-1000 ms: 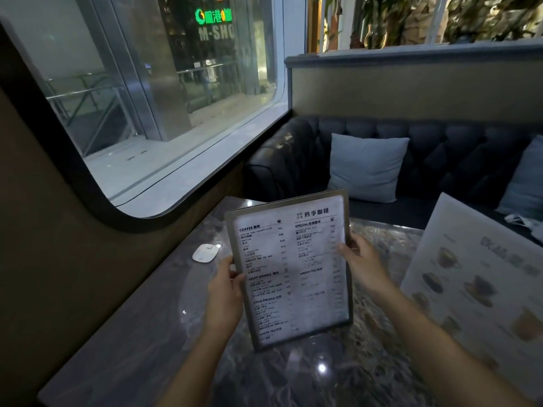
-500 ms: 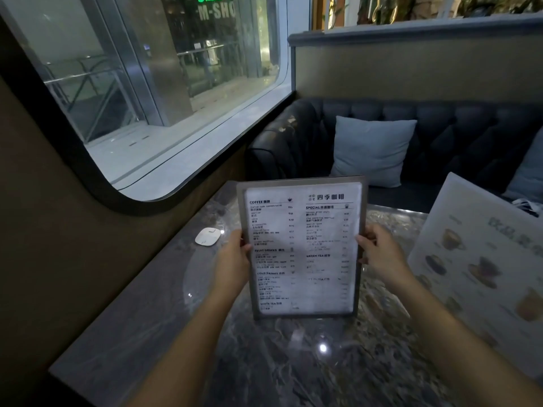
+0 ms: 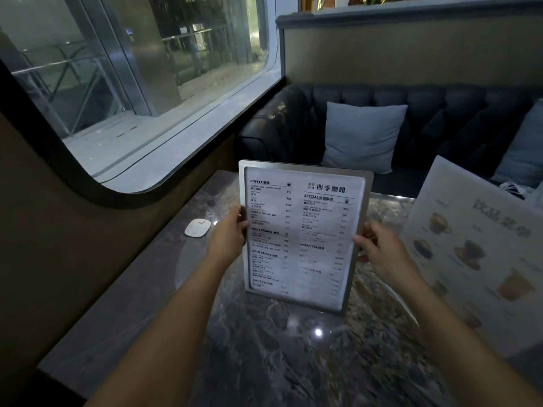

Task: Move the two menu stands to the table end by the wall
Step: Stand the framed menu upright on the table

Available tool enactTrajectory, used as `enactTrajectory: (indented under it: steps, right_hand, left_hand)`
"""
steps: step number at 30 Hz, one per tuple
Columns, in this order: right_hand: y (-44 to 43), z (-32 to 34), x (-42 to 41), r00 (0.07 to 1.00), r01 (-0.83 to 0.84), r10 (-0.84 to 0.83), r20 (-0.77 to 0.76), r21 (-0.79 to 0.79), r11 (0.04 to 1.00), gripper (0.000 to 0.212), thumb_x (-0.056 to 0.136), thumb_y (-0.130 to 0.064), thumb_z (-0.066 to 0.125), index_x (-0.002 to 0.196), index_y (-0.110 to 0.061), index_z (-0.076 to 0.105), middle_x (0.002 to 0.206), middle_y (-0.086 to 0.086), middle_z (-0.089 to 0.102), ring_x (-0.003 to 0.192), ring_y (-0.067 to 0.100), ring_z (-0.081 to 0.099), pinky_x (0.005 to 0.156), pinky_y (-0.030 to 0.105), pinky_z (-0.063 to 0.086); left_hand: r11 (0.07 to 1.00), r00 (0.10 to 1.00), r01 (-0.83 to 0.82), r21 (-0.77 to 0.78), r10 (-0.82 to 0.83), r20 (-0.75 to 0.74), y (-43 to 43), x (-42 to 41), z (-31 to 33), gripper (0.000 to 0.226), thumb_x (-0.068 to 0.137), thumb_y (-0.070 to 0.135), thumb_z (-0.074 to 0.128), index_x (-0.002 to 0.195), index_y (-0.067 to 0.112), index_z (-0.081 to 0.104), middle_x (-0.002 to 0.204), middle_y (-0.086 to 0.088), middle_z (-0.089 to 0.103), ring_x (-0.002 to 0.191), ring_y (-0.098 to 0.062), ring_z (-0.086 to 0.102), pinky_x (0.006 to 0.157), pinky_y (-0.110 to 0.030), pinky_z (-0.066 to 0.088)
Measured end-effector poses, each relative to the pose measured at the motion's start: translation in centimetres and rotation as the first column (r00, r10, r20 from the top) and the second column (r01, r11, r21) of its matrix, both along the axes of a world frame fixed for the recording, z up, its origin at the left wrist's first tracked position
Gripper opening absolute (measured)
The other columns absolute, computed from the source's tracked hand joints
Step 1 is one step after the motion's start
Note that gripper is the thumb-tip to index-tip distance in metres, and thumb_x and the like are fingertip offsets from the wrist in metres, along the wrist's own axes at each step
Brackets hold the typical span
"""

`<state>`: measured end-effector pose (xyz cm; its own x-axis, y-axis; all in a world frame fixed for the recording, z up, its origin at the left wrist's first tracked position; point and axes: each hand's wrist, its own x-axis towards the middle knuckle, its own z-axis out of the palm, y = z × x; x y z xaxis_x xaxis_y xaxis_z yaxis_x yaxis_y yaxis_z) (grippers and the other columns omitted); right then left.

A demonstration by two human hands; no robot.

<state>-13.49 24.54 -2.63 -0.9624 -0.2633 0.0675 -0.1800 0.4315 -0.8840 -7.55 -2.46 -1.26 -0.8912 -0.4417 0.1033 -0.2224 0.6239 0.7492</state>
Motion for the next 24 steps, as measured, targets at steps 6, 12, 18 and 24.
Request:
enactTrajectory:
  steps: [6, 12, 18, 24]
  right_hand:
    - [0.0, 0.0, 0.5, 1.0, 0.001, -0.001, -0.025, -0.006, 1.0, 0.008, 0.09, -0.018, 0.049, 0.09, -0.012, 0.054, 0.092, 0.004, 0.062, 0.084, 0.018, 0.062, 0.066, 0.033, 0.055]
    - [0.0, -0.3, 0.5, 0.999, 0.018, -0.017, -0.033, 0.022, 1.0, 0.008, 0.09, -0.019, 0.049, 0.089, -0.013, 0.053, 0.092, 0.003, 0.061, 0.085, 0.018, 0.061, 0.067, 0.033, 0.056]
    - [-0.1, -0.4, 0.6, 0.996, 0.046, -0.038, -0.085, 0.088, 0.995, 0.011, 0.089, -0.024, 0.049, 0.089, -0.014, 0.054, 0.09, 0.004, 0.063, 0.081, 0.019, 0.06, 0.07, 0.039, 0.055]
    - [1.5, 0.7, 2.7, 0.955, 0.194, -0.144, -0.26, 0.179, 0.964, 0.014, 0.088, -0.034, 0.048, 0.094, -0.022, 0.051, 0.087, -0.003, 0.057, 0.077, 0.013, 0.055, 0.068, 0.035, 0.051]
  left_hand:
    - [0.999, 1.0, 0.017, 0.029, -0.017, 0.001, 0.1, 0.0, 0.3, 0.02, 0.092, 0.006, 0.04, 0.109, 0.012, 0.05, 0.11, -0.018, 0.062, 0.093, -0.035, 0.058, 0.076, -0.054, 0.054]
    - [0.995, 1.0, 0.017, 0.096, -0.016, -0.018, 0.2, 0.2, 0.4, 0.018, 0.092, 0.005, 0.04, 0.106, 0.011, 0.05, 0.107, -0.017, 0.061, 0.09, -0.03, 0.059, 0.075, -0.053, 0.055]
    - [0.996, 1.0, 0.015, 0.088, -0.016, 0.005, 0.3, 0.2, 0.6, 0.017, 0.093, 0.007, 0.042, 0.107, 0.012, 0.05, 0.103, -0.01, 0.06, 0.09, -0.027, 0.06, 0.073, -0.047, 0.056]
    - [0.988, 0.934, -0.145, 0.056, 0.155, -0.322, 2.1, 1.1, 2.7, 0.048, 0.085, 0.021, 0.059, 0.129, 0.012, 0.04, 0.124, -0.011, 0.051, 0.113, -0.024, 0.049, 0.093, -0.043, 0.044]
